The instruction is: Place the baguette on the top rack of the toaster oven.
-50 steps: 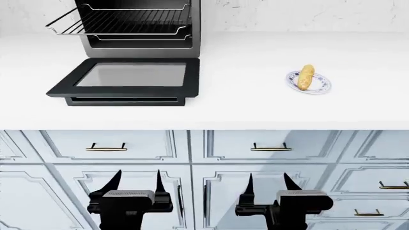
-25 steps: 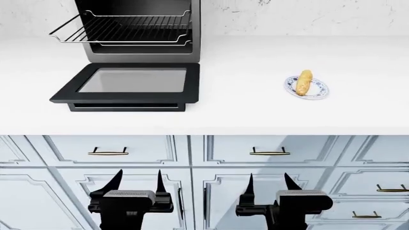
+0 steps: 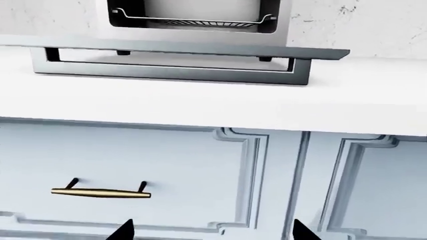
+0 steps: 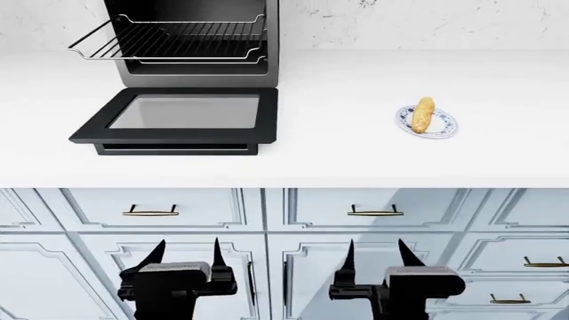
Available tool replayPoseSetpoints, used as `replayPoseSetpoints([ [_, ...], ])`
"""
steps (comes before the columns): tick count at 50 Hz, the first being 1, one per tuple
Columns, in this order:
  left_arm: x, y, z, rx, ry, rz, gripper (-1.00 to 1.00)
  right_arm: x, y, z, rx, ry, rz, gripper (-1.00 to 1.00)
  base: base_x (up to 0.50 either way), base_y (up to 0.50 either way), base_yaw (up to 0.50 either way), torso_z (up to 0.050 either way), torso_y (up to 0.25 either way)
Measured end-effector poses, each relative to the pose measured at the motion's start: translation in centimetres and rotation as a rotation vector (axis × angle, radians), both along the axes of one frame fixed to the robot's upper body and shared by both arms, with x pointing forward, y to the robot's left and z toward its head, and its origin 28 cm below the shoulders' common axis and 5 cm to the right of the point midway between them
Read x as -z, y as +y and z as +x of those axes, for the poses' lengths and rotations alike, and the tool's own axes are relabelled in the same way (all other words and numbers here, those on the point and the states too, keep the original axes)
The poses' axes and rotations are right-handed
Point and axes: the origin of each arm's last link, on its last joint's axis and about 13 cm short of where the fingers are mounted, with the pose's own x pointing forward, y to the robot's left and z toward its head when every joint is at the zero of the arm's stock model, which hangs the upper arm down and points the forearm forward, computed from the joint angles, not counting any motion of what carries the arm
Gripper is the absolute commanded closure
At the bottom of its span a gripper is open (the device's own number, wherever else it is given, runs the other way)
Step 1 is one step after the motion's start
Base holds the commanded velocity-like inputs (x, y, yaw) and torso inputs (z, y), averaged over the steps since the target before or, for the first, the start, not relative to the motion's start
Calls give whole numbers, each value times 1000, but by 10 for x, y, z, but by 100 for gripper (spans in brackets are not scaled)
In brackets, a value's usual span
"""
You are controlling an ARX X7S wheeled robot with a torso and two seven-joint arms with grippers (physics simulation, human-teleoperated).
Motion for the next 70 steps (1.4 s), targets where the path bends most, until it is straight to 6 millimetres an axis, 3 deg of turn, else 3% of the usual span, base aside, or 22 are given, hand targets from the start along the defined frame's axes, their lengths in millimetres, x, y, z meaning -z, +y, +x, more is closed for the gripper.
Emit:
replayPoseSetpoints([
  [4,-27,2,6,5,-16,-6,-100,-4,0,4,12,-35,-14,-100,0,0,0,0,0],
  [9,-61,3,13,19,-52,-5,-100,-37,5,44,18,-69,-26,-100,0,0,0,0,0],
  [12,-81,5,16,29,-77,0,-100,-60,2,57,27,-95,-32,-100,0,0,0,0,0],
  [26,-155,15,21,73,-133,44,-100,-160,-31,78,56,-128,-73,-100,0,0,0,0,0],
  [42,-266,52,56,72,-16,87,-100,-255,-68,103,58,-14,-66,-100,0,2,0,0,0],
  [48,-302,67,65,51,-3,108,-100,-276,-81,104,98,4,-62,-100,237,316,0,0,0],
  [54,-326,79,70,18,10,116,-100,-289,-87,106,133,14,-62,-100,305,417,0,0,0],
  [70,-345,105,73,-61,61,132,-100,-303,-97,97,208,29,-90,-100,305,422,0,0,0],
])
